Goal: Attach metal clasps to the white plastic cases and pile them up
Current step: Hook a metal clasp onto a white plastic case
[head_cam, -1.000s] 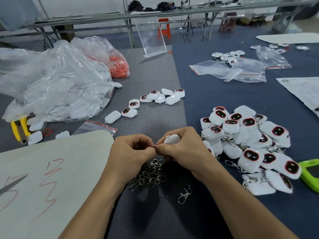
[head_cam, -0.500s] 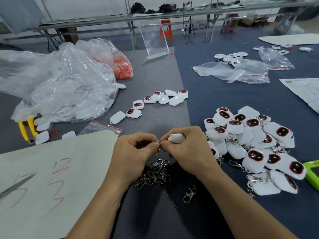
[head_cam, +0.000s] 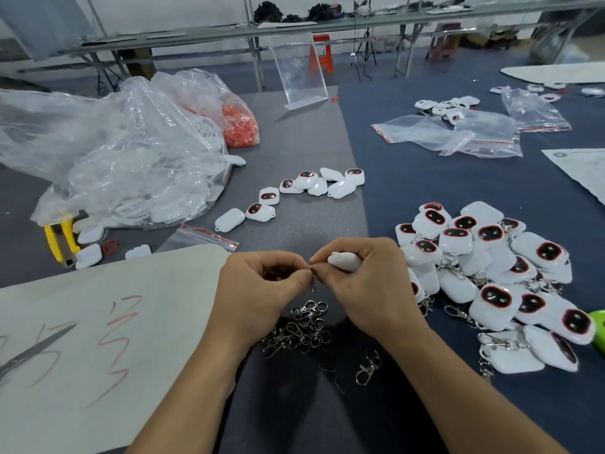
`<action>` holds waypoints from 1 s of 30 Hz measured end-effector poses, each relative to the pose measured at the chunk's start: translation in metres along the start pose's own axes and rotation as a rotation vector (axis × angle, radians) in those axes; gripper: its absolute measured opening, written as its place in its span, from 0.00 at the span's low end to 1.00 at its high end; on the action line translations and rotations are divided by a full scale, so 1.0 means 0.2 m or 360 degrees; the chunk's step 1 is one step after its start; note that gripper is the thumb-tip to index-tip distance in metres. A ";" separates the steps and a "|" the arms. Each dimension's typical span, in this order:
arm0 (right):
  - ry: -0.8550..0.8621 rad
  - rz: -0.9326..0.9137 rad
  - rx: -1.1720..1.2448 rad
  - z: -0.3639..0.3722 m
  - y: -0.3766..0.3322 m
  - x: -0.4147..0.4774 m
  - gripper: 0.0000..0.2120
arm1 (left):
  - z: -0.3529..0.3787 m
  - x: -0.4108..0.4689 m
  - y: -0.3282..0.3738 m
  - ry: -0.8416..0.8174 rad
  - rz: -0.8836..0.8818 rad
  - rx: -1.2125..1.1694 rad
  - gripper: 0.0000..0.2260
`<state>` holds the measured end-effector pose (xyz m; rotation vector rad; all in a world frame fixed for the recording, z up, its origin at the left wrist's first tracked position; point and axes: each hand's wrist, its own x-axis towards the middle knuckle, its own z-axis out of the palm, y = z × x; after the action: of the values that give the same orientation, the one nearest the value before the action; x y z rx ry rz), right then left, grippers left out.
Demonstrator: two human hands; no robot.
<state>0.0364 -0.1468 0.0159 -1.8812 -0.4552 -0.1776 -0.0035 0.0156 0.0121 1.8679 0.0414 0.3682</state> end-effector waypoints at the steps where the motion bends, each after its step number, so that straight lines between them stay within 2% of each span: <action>1: 0.0002 -0.0006 0.0021 0.00 0.00 0.00 0.09 | 0.00 0.00 0.00 0.0020 0.0020 -0.0001 0.04; 8: -0.0053 0.0196 0.0408 0.01 0.01 0.02 0.10 | 0.01 0.01 0.01 0.0029 0.0007 -0.0241 0.06; 12: -0.0056 0.0147 0.0339 0.00 0.00 0.02 0.09 | 0.00 0.01 0.00 0.0020 -0.0001 -0.0195 0.11; 16: -0.0028 0.0081 0.0199 0.00 0.00 0.01 0.11 | 0.00 0.01 0.01 -0.0023 -0.0021 -0.0180 0.08; 23: -0.0075 -0.0100 0.0064 -0.02 -0.02 0.00 0.11 | -0.01 0.01 0.02 -0.0082 -0.0040 -0.0227 0.09; 30: -0.0149 0.0074 0.0349 -0.01 0.00 0.01 0.09 | -0.01 0.01 0.01 -0.0134 -0.0073 -0.0325 0.07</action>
<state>0.0383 -0.1473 0.0177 -1.6876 -0.4745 -0.0073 -0.0021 0.0168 0.0156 1.6758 -0.0103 0.2523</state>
